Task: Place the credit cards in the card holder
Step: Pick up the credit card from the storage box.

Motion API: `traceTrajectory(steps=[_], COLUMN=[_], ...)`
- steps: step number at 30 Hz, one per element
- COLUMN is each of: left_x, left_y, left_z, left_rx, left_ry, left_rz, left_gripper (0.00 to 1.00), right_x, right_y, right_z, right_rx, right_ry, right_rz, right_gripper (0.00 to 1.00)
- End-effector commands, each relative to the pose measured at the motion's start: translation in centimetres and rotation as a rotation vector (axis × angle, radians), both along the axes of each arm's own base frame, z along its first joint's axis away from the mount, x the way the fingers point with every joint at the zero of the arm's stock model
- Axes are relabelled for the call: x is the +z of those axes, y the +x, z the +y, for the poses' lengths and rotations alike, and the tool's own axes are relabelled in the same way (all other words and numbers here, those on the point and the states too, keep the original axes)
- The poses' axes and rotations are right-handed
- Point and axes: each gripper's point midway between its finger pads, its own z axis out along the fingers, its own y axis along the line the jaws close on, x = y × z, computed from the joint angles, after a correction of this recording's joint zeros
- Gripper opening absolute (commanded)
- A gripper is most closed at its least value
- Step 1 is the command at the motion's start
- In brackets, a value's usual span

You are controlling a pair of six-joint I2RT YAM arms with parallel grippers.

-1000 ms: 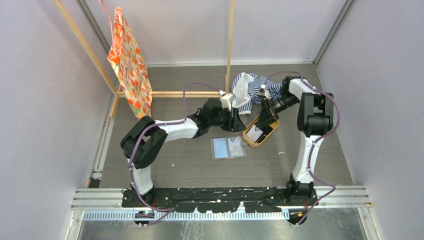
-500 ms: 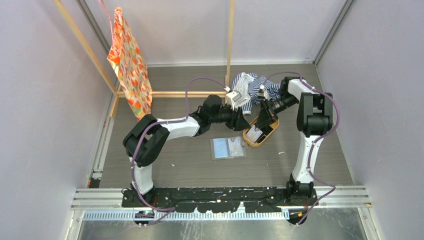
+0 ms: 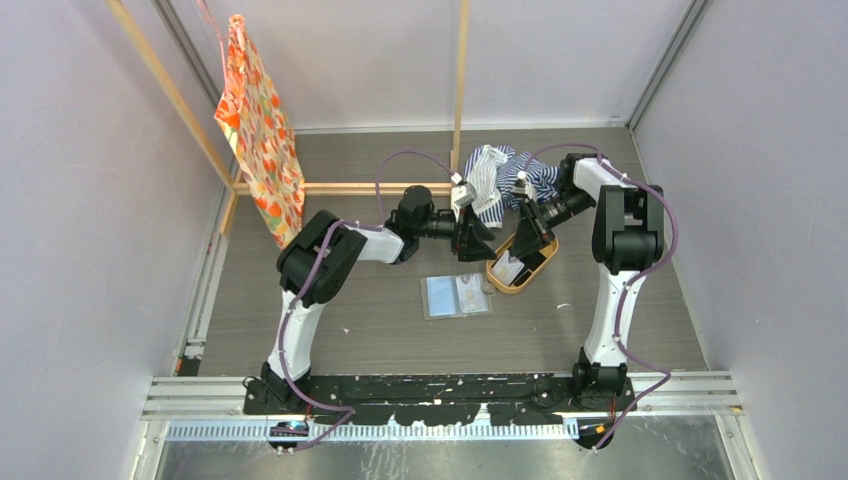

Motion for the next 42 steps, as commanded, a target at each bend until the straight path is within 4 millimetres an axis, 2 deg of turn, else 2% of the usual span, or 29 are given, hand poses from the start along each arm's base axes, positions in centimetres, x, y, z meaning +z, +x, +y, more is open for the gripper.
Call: traceTrajectory(steps=[1, 13, 20, 29, 31, 34, 38, 42], left_x=[2.3, 0.5, -0.2, -1.4, -1.6, -1.5, -0.8, 1.0], left_y=[-0.3, -0.8, -1.2, -1.8, -1.7, -1.7, -1.8, -1.6], left_z=[-1.1, -2.6, -3.5, -3.7, -3.6, -3.6, -3.5, -3.3], left_rx=[-0.094, -0.157, -0.175, -0.189, -0.187, -0.185, -0.192, -0.182], left_ry=[-0.099, -0.092, -0.085, -0.054, -0.044, -0.035, -0.046, -0.099], left_rz=[-0.094, -0.019, 0.007, 0.032, 0.026, 0.024, 0.011, -0.018], left_gripper=[0.66, 0.61, 0.52, 0.32, 0.22, 0.02, 0.00, 0.00], right_x=[2.1, 2.1, 2.1, 2.1, 2.2, 2.4, 3.4, 4.6], right_y=[0.0, -0.1, -0.1, -0.1, -0.1, -0.1, -0.3, 0.1], right_z=[0.5, 0.6, 0.6, 0.6, 0.6, 0.5, 0.4, -0.9], right_rx=[0.006, 0.014, 0.014, 0.015, 0.015, 0.020, 0.043, 0.042], right_ry=[0.037, 0.038, 0.038, 0.038, 0.037, 0.041, 0.050, 0.008], right_rz=[-0.051, -0.049, -0.050, -0.051, -0.053, -0.058, -0.083, -0.155], right_gripper=[0.36, 0.36, 0.36, 0.36, 0.36, 0.36, 0.41, 0.50])
